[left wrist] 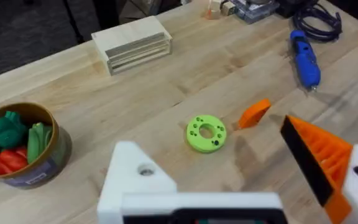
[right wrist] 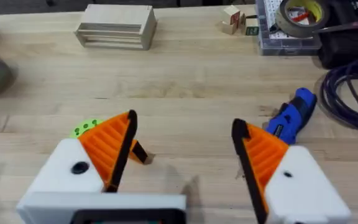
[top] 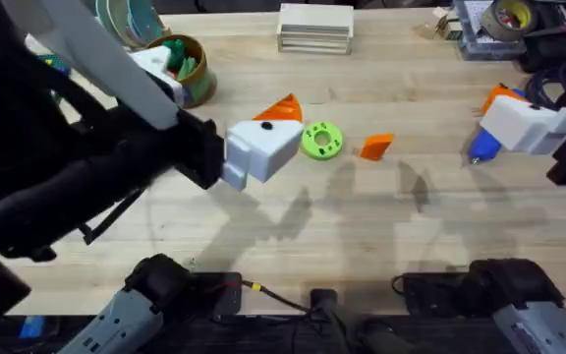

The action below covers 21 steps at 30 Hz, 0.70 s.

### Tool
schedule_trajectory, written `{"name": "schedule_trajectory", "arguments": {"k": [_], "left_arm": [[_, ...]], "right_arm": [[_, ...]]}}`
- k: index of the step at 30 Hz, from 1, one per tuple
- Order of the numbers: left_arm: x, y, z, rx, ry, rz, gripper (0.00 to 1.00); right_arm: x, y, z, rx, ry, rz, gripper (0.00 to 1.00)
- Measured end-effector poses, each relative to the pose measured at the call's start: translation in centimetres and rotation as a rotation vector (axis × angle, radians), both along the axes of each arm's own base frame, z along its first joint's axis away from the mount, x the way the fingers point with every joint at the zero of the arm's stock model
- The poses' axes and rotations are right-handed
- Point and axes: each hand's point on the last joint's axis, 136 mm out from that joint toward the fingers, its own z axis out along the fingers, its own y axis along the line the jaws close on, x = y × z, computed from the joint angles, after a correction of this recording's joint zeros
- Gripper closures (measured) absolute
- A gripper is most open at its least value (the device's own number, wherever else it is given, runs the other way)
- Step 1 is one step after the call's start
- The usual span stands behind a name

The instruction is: Pick up the gripper from the table and insert it into the empty holder that is missing its gripper. Then pick up a screw, insert it into the mounting hole, and use the screwdriver to tighten it. Finally, clean up the table by picking up the vegetable and placing it into the bucket.

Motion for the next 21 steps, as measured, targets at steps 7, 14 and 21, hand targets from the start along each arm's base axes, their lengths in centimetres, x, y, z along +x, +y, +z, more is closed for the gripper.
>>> {"name": "schedule_trajectory", "arguments": {"k": [7, 14, 21], "left_arm": [[-0.4, 0.2, -1.1, 0.022, 0.044, 0.001, 0.008], [-0.3, 0.2, -0.7, 0.013, 0.027, 0.001, 0.008], [0.1, -0.1, 0.3, -0.01, -0.011, 0.001, 0.008]], "right_arm": [[0.0, 0.0, 0.0, 0.0, 0.0, 0.0, 0.01], [0.0, 0.0, 0.0, 0.0, 0.0, 0.0, 0.01], [0.0, 0.0, 0.0, 0.0, 0.0, 0.0, 0.01]]}}
